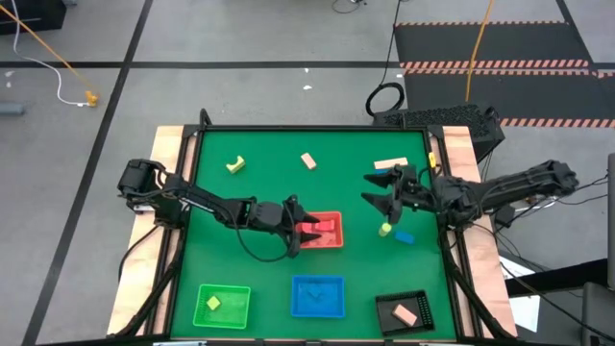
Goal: Sort & place blocks by color
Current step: Put the bottom green block into the green bin
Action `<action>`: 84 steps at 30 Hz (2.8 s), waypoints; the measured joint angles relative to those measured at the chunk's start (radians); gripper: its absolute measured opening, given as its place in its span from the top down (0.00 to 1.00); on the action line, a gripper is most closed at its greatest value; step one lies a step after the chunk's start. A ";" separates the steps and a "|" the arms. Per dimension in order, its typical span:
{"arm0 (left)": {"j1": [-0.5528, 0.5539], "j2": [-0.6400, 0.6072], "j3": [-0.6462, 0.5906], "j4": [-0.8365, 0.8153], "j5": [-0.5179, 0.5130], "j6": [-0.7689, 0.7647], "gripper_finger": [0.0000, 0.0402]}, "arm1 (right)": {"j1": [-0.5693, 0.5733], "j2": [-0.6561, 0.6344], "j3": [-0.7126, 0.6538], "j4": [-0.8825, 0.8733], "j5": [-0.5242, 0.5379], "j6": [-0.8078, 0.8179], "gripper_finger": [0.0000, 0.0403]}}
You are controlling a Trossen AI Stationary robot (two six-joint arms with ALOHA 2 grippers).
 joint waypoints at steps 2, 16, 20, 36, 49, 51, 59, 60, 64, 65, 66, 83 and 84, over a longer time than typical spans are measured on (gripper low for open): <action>0.000 0.000 0.000 0.019 0.000 0.000 0.44 | -0.013 -0.010 0.032 0.001 0.000 -0.087 0.21; -0.042 0.000 0.000 0.068 0.016 0.041 0.47 | -0.032 -0.019 0.116 0.441 -0.007 -0.334 0.21; -0.045 0.000 0.000 0.068 0.016 0.047 0.47 | -0.032 -0.019 0.116 0.335 -0.097 -0.334 0.21; -0.043 0.000 0.000 0.054 0.016 0.073 0.48 | -0.025 0.015 0.115 -0.833 0.192 0.248 0.21; -0.017 0.000 0.000 0.053 0.015 0.086 0.48 | 0.007 0.207 0.115 -1.054 -0.141 0.607 0.21; -0.017 0.000 0.001 0.050 0.015 0.090 0.48 | 0.017 0.246 0.115 -1.057 -0.164 0.624 0.21; -0.017 0.000 0.001 0.047 0.015 0.093 0.48 | 0.083 0.362 0.115 -1.052 -0.214 0.661 0.21; -0.017 0.000 0.001 0.047 0.015 0.093 0.48 | 0.090 0.374 0.115 -1.051 -0.214 0.661 0.21; -0.017 0.000 0.001 0.047 0.015 0.101 0.48 | 0.107 0.409 0.115 -1.051 -0.210 0.661 0.26; -0.017 0.000 0.001 0.047 0.015 0.101 0.48 | 0.109 0.414 0.115 -1.051 -0.210 0.662 0.29; -0.017 0.000 0.001 0.047 0.015 0.101 0.48 | 0.112 0.420 0.115 -1.050 -0.211 0.664 0.32; -0.020 0.000 0.001 0.047 0.015 0.086 0.48 | 0.112 0.408 0.115 -0.893 -0.137 0.669 0.73; -0.020 0.000 0.001 0.047 0.015 0.087 0.48 | 0.112 0.398 0.115 -0.867 -0.111 0.652 0.73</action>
